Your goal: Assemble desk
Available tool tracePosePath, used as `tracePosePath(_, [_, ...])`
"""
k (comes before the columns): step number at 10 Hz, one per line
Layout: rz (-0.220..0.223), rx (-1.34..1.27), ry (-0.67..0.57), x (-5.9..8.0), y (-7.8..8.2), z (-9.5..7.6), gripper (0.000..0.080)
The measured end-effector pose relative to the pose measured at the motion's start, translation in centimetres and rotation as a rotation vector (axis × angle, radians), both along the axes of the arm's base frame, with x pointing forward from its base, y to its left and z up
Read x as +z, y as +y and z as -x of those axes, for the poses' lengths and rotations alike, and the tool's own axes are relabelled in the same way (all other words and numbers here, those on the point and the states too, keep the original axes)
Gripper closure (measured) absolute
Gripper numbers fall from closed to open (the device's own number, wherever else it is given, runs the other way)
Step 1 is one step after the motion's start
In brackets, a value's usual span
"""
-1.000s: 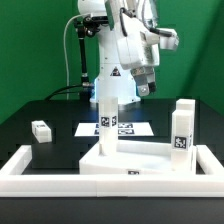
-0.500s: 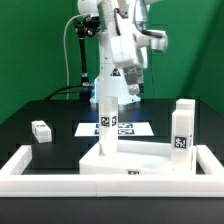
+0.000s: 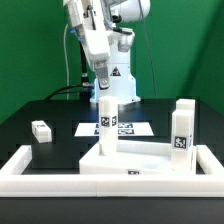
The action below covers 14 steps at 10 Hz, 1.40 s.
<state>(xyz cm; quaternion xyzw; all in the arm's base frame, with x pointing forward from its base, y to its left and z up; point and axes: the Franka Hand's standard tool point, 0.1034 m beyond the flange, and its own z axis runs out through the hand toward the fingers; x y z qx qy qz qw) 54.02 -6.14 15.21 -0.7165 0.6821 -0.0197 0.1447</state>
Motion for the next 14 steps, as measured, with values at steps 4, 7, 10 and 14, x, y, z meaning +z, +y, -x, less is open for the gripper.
tracePosePath(4, [0.136,0.536,-0.105,-0.8,-2.9,0.8,0.0151])
tracePosePath(7, [0.218,0.834,-0.161,-2.2,-8.0,2.9,0.0151])
tracePosePath(10, [0.260,1.003,-0.174,-2.2,-7.9,2.8,0.0151])
tracePosePath(14, [0.325,1.364,-0.186,-4.1,-10.1,4.8,0.0151])
